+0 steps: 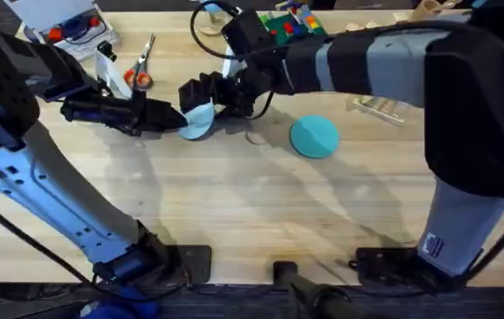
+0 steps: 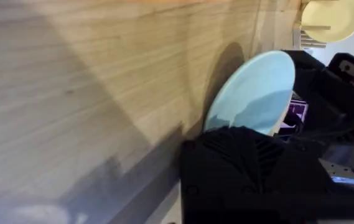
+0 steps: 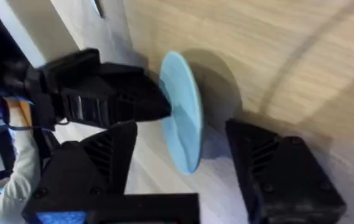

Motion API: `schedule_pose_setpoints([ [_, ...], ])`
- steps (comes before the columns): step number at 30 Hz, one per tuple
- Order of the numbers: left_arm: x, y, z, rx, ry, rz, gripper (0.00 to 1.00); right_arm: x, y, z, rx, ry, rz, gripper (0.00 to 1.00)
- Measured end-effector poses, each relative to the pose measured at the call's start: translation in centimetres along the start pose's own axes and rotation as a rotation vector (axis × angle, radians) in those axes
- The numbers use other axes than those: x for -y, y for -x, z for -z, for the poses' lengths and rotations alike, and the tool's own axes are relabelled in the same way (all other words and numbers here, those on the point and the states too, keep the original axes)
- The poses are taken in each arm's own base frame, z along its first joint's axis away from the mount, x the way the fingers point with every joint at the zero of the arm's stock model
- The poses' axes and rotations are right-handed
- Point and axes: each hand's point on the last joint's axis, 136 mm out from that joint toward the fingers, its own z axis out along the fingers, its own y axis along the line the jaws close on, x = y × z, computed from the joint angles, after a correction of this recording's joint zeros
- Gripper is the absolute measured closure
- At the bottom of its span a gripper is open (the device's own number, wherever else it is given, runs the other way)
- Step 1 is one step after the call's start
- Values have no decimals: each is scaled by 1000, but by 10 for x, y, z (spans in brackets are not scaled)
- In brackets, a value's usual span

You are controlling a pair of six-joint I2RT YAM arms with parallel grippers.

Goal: Pick up the plates from the table one by one and place each into a slot on the dish rack.

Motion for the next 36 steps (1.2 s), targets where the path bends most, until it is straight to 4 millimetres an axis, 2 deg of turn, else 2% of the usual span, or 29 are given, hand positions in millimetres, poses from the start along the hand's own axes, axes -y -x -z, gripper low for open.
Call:
schedule_pose_setpoints([
  [2,0,0,0,0,0,0,960,-1,3,-1,10,8,-5,209],
  [7,0,0,0,0,0,0,960,3,1,-6,4,4,-30,510],
  [16,0,0,0,0,0,3,960,6,2,-6,4,-1,-44,919],
  [18,0,1,0,2,-1,2,960,5,2,-6,4,8,-43,952],
  [36,1,2,2,-22,0,28,960,4,4,-5,9,12,-42,973],
])
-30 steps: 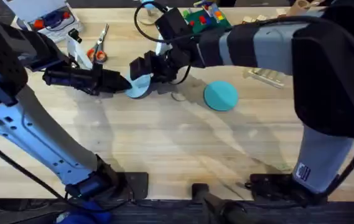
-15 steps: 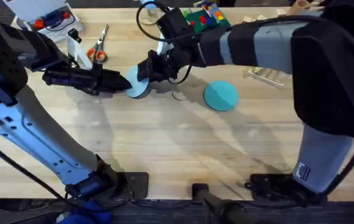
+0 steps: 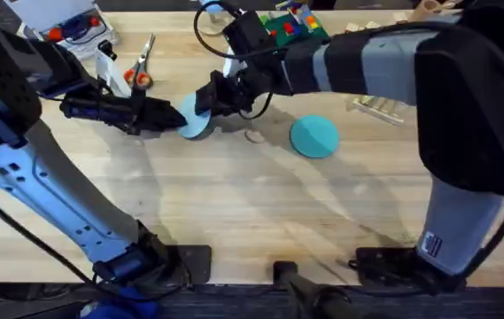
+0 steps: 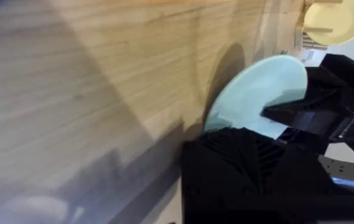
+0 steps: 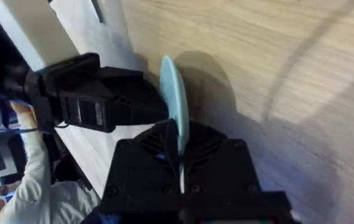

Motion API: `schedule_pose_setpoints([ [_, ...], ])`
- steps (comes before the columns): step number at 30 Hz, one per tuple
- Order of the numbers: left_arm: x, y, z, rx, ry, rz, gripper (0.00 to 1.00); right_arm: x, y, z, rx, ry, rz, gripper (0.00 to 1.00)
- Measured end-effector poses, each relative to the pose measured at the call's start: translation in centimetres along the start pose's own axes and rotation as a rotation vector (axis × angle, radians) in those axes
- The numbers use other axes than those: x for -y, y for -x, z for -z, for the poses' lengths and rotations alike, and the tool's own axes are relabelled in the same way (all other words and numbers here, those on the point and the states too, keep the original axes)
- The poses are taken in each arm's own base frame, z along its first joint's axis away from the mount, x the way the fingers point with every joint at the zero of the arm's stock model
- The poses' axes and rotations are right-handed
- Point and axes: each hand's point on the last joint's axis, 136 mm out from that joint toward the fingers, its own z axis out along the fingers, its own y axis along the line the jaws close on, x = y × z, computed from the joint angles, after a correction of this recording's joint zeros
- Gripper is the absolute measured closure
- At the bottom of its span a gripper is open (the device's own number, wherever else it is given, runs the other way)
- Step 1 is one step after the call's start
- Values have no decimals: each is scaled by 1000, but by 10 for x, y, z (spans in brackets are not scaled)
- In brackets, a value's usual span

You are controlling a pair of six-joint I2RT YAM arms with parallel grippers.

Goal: Pick up the plates from the table one by one and place each into a slot on the dish rack.

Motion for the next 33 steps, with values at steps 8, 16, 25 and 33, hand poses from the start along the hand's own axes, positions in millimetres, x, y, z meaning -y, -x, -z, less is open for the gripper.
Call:
schedule_pose_setpoints([
  [8,-1,3,13,-100,83,38,960,-2,1,0,4,4,4,972],
  [16,36,25,53,-86,169,-32,961,1,5,2,13,3,5,971],
  [25,109,44,130,107,467,-201,961,10,17,9,36,1,9,970],
  [33,128,31,177,224,844,-80,961,17,28,19,62,-7,16,970],
])
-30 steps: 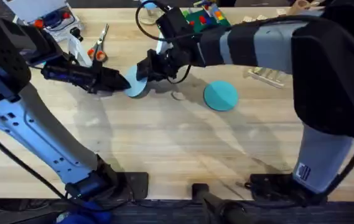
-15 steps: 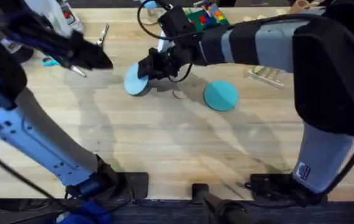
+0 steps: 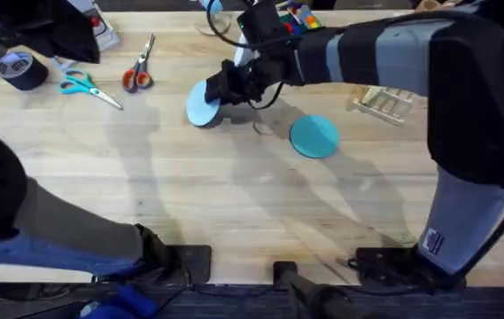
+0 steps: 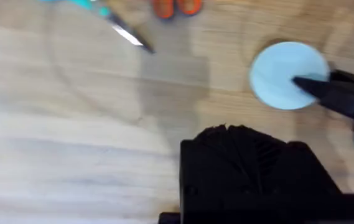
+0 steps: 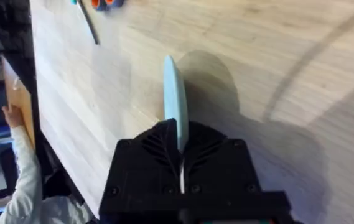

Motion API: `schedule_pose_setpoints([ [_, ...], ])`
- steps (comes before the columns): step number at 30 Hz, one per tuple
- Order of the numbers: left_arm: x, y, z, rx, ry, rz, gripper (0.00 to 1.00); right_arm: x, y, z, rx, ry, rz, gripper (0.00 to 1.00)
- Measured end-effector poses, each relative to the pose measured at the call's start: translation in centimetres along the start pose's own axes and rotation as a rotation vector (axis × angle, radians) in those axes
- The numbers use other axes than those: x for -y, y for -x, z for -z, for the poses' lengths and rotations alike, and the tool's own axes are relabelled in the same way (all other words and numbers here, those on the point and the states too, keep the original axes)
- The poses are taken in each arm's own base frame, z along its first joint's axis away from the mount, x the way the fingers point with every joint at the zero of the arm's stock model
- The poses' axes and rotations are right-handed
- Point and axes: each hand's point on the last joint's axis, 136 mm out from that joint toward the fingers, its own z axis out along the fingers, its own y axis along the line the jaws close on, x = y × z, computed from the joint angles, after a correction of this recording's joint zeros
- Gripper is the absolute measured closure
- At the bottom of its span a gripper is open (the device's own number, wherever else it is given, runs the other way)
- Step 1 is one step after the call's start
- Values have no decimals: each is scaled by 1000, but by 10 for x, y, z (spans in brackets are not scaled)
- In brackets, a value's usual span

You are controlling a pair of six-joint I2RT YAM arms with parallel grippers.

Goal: Pick up the plates from the table one by one and place each into a slot on the dish rack.

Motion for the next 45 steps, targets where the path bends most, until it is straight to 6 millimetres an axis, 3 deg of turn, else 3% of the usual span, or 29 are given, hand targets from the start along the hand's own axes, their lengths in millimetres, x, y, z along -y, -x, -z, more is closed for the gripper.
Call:
schedule_pose_setpoints([
  [6,1,-1,11,16,177,-1,960,1,8,5,15,-5,20,970],
  [9,3,-1,10,13,201,-10,824,-7,15,8,27,4,60,970],
  [11,2,-1,11,13,215,-8,677,-13,19,11,30,4,92,970],
  [15,-1,-1,11,13,231,0,88,-17,23,24,18,-50,144,970],
  [16,-2,-1,11,14,235,6,29,-17,23,30,16,-76,161,970],
  [22,-3,-1,12,15,242,7,8,-38,39,77,60,-179,282,970],
  [31,-3,-1,12,15,243,7,8,-68,64,168,221,-347,410,970],
  [39,-3,-1,12,15,243,7,7,-79,60,252,346,-471,419,970],
  [45,-3,-1,12,15,243,7,6,-71,44,297,382,-586,390,970],
])
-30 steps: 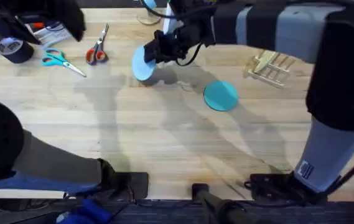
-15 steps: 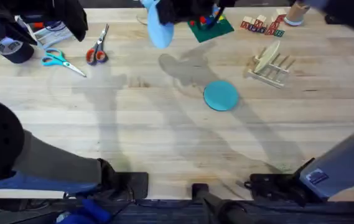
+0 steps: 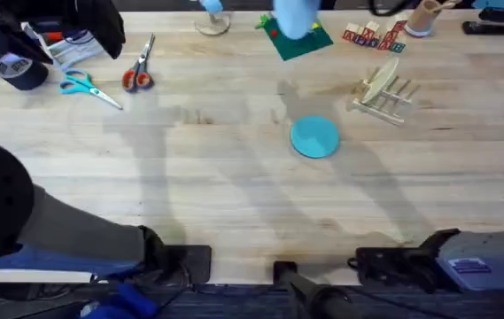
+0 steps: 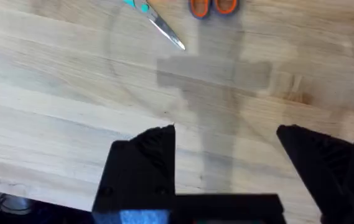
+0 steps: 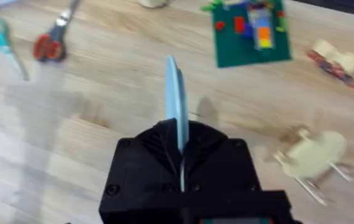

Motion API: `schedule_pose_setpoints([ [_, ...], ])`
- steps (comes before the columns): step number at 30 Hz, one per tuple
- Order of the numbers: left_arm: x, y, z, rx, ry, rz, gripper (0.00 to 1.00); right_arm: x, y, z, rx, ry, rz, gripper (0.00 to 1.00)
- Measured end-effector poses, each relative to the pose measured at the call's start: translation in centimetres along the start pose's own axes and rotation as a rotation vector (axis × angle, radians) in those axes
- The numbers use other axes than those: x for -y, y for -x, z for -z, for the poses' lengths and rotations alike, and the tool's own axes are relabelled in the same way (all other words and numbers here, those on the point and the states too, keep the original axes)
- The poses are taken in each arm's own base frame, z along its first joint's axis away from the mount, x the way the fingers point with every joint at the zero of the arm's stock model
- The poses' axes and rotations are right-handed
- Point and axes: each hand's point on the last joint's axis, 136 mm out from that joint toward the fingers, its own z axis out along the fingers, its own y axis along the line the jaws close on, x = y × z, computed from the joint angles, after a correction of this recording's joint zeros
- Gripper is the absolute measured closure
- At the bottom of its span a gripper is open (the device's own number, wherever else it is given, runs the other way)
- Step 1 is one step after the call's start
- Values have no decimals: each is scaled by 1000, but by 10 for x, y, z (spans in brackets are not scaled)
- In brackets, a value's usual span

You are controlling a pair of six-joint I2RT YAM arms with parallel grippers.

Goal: Pick up the plates from the table one by one and place each into a slot on the dish rack.

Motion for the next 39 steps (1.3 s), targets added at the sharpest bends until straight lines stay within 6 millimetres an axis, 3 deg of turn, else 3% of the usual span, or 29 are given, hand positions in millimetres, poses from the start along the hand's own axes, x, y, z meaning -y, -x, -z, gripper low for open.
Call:
schedule_pose_setpoints([
  [11,0,0,0,0,0,0,7,52,-20,61,13,-214,-103,970],
  [20,0,0,0,0,0,0,7,108,-44,106,35,-398,-383,970],
  [28,0,0,0,0,0,0,7,153,-77,129,-11,-567,-619,970],
  [39,0,0,0,0,0,0,8,167,-110,144,-89,-682,-763,970],
])
